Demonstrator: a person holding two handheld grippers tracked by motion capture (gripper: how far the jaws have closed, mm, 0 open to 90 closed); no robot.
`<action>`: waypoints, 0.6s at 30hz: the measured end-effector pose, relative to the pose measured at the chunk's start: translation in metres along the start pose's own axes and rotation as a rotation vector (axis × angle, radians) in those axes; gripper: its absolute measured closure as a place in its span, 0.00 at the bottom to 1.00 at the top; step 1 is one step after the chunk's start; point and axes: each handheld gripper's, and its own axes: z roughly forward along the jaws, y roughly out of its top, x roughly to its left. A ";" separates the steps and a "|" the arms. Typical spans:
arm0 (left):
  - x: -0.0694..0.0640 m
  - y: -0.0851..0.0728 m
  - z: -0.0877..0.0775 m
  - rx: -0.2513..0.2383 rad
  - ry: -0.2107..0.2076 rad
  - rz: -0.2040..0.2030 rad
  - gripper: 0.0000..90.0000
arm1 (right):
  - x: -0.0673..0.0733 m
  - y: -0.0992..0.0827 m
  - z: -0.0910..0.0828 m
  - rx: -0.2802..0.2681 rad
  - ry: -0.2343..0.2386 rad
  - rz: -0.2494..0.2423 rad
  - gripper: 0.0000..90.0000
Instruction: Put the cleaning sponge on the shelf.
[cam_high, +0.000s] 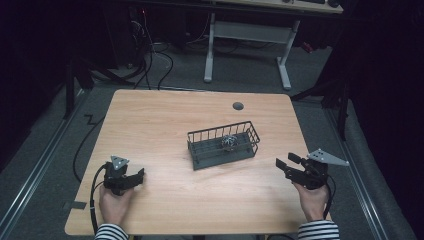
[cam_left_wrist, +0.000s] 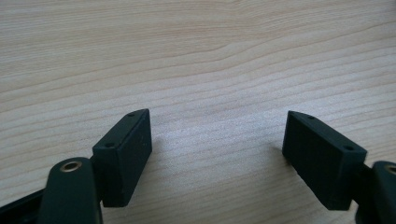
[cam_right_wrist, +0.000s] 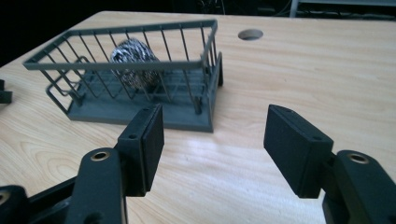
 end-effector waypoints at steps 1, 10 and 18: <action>0.000 0.000 0.000 0.000 0.000 0.000 0.27 | -0.001 -0.006 0.001 0.001 -0.007 0.008 0.42; 0.000 0.000 0.000 0.000 0.000 0.000 0.27 | -0.007 -0.028 0.009 0.025 -0.022 0.041 0.41; 0.000 0.000 0.000 0.000 0.001 0.000 0.27 | -0.011 -0.043 0.019 0.056 -0.040 0.063 0.41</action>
